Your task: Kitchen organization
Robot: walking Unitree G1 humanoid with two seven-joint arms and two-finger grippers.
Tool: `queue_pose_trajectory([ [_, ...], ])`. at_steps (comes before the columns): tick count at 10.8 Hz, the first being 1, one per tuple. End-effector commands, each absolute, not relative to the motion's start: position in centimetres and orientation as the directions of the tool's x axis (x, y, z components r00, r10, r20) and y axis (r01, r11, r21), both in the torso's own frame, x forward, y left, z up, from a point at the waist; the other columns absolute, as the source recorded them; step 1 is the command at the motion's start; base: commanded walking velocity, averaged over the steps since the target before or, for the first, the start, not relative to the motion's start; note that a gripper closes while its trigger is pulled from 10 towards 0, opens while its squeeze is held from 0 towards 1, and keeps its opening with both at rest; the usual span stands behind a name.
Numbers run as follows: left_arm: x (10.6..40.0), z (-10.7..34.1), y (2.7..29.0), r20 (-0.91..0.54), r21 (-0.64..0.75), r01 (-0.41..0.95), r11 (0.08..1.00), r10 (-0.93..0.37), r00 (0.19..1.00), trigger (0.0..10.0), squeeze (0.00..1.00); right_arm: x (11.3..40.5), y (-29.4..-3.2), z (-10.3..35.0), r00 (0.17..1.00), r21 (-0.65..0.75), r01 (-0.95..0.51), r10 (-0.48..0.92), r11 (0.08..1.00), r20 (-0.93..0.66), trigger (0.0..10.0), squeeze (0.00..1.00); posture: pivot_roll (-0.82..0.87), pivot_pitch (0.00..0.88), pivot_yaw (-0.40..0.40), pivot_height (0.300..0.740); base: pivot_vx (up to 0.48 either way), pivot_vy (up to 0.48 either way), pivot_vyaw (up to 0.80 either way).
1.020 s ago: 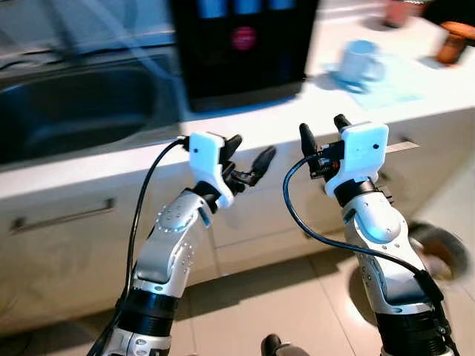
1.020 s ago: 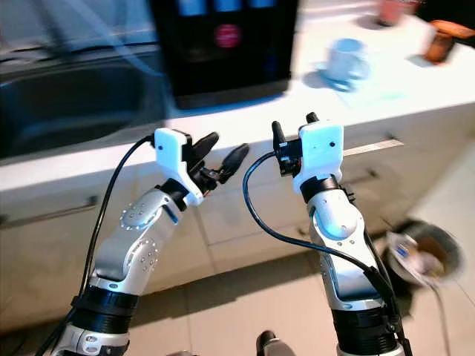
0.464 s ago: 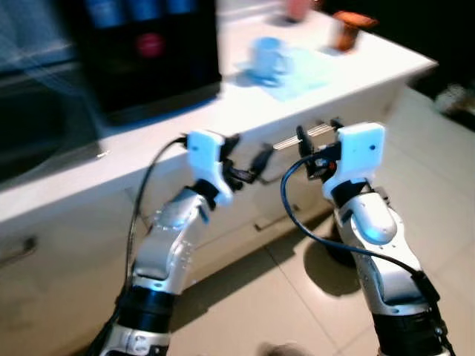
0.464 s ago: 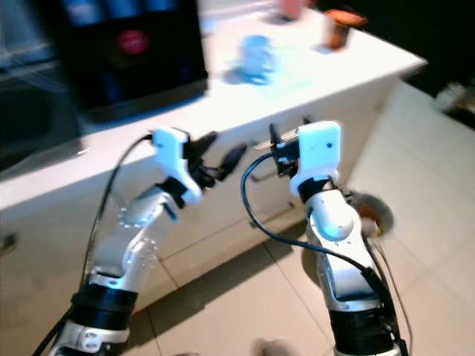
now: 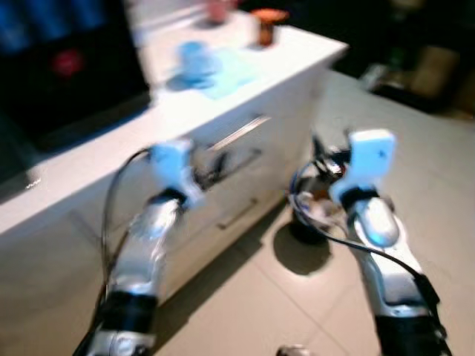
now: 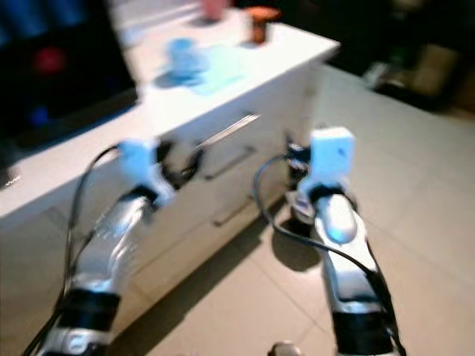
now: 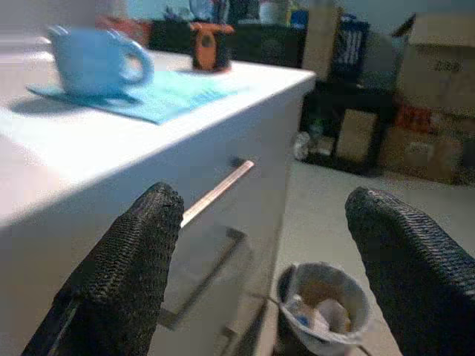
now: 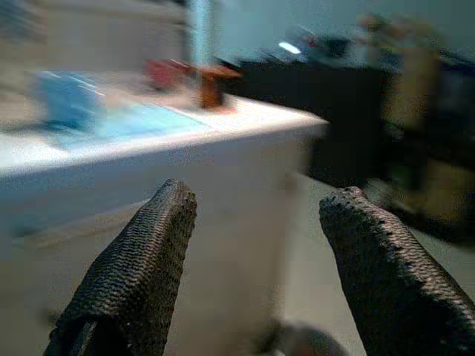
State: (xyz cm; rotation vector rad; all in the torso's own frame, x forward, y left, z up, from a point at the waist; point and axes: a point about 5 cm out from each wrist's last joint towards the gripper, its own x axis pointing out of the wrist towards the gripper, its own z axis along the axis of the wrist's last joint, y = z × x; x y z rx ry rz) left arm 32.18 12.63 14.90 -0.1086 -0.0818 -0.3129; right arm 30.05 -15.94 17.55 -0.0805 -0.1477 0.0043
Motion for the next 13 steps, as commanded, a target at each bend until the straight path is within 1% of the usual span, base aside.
queue_pose_trajectory([
  [1, 32.0, 14.1, 12.9, 0.073, -0.082, 0.289, 0.954, -0.284, 0.956, 10.0, 0.0, 30.0, -16.5, 16.8, 0.993, -0.062, 0.035, -0.027, 0.997, 0.114, 10.0, 0.0, -0.02, 0.069, 0.076, 0.74, 0.0, 0.0, -0.8],
  [2, 31.6, 12.6, 13.6, 0.019, -0.077, 0.266, 0.961, -0.265, 0.964, 10.0, 0.0, 29.9, -17.0, 15.3, 0.998, -0.035, 0.046, -0.044, 0.998, 0.054, 10.0, 0.0, -0.02, 0.068, 0.076, 0.74, 0.0, 0.0, -0.8],
  [4, 30.7, 9.8, 14.1, -0.062, -0.063, 0.249, 0.967, -0.252, 0.966, 10.0, 0.0, 29.4, -16.5, 13.7, 1.0, -0.048, 0.018, -0.017, 0.999, 0.011, 10.0, 0.0, -0.02, 0.067, 0.075, 0.74, 0.0, 0.0, -0.72],
  [5, 30.6, 9.5, 14.1, -0.073, -0.052, 0.25, 0.967, -0.253, 0.965, 10.0, 0.0, 29.4, -16.4, 13.4, 1.0, -0.05, 0.012, -0.011, 0.999, 0.008, 10.0, 0.0, -0.02, 0.065, 0.075, 0.74, 0.0, 0.0, -0.44],
  [8, 29.9, 8.2, 14.5, -0.109, -0.061, 0.216, 0.974, -0.222, 0.969, 10.0, 0.0, 29.0, -15.8, 12.5, 0.999, -0.07, -0.047, 0.046, 0.996, -0.009, 10.0, 0.0, -0.01, 0.055, 0.057, 0.74, 0.0, 0.0, 0.0],
  [11, 28.8, 5.5, 15.5, -0.212, -0.057, 0.169, 0.984, -0.177, 0.961, 10.0, 0.0, 28.4, -15.2, 10.5, 0.995, -0.089, -0.093, 0.088, 0.992, -0.054, 10.0, 0.0, 0.0, 0.05, 0.049, 0.74, 0.0, 0.0, 0.0],
  [12, 28.1, 4.1, 16.4, -0.28, -0.045, 0.156, 0.987, -0.162, 0.946, 10.0, 0.0, 28.0, -14.9, 9.6, 0.991, -0.105, -0.114, 0.106, 0.988, -0.077, 10.0, 0.0, 0.0, 0.05, 0.054, 0.74, 0.0, 0.0, 0.0],
  [13, 27.8, 3.5, 16.6, -0.307, -0.06, 0.169, 0.984, -0.179, 0.935, 10.0, 0.0, 27.8, -14.9, 9.2, 0.991, -0.102, -0.112, 0.103, 0.988, -0.088, 10.0, 0.0, 0.0, 0.048, 0.058, 0.74, 0.0, 0.0, 0.0],
])
